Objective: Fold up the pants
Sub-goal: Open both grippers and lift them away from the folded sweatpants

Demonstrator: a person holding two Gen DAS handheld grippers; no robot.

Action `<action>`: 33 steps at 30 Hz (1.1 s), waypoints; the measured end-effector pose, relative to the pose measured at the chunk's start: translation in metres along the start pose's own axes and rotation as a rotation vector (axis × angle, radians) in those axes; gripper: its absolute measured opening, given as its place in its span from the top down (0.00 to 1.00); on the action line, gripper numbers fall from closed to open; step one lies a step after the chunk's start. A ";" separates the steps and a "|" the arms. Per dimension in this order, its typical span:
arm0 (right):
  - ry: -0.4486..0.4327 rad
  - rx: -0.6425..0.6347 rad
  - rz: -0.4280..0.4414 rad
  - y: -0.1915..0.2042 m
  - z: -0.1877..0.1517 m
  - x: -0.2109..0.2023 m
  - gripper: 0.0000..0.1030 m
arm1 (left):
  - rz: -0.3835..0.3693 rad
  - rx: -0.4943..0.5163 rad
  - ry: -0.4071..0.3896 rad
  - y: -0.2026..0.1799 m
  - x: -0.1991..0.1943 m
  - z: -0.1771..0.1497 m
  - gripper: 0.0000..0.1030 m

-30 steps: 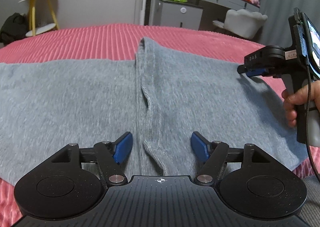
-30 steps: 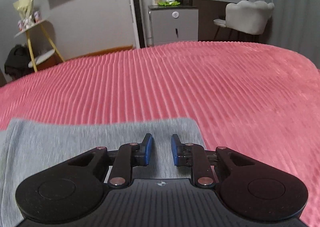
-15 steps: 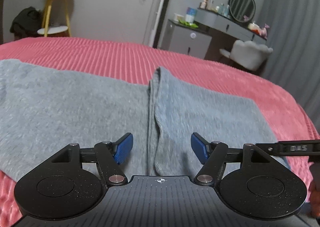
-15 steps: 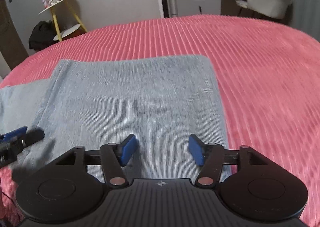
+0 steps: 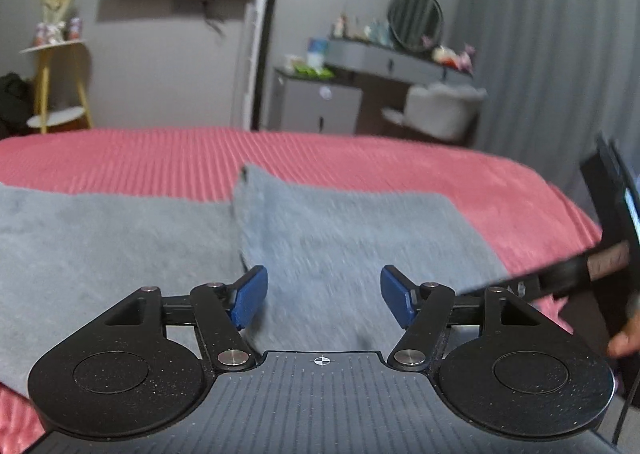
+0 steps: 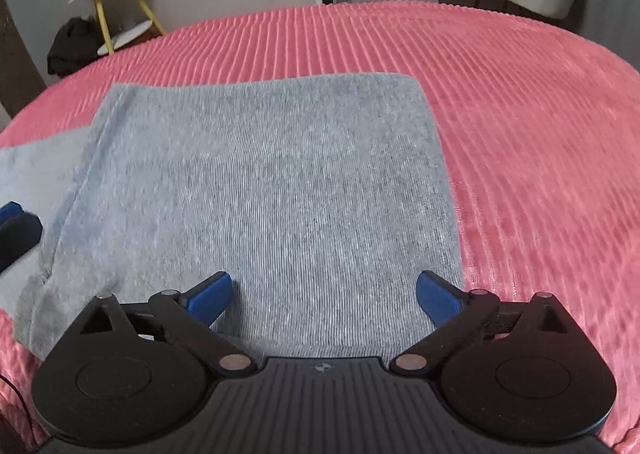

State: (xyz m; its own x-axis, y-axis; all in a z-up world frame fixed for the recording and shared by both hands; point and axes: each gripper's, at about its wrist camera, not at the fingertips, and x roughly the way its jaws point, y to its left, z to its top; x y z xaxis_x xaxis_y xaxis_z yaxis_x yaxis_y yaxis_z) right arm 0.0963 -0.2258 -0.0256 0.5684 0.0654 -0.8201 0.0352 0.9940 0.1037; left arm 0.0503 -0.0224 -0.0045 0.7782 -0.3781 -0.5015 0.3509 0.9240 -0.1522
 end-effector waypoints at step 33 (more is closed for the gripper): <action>-0.040 0.147 0.132 -0.033 -0.001 -0.006 0.04 | -0.047 -0.169 0.164 0.030 0.036 -0.006 0.29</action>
State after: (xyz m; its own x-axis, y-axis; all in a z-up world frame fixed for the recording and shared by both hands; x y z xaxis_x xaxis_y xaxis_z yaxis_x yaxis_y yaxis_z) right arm 0.0903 -0.2593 -0.0246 0.6085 0.1875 -0.7710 0.0766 0.9532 0.2923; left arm 0.0856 -0.0082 -0.0326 0.6630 -0.4193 -0.6202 0.2819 0.9073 -0.3121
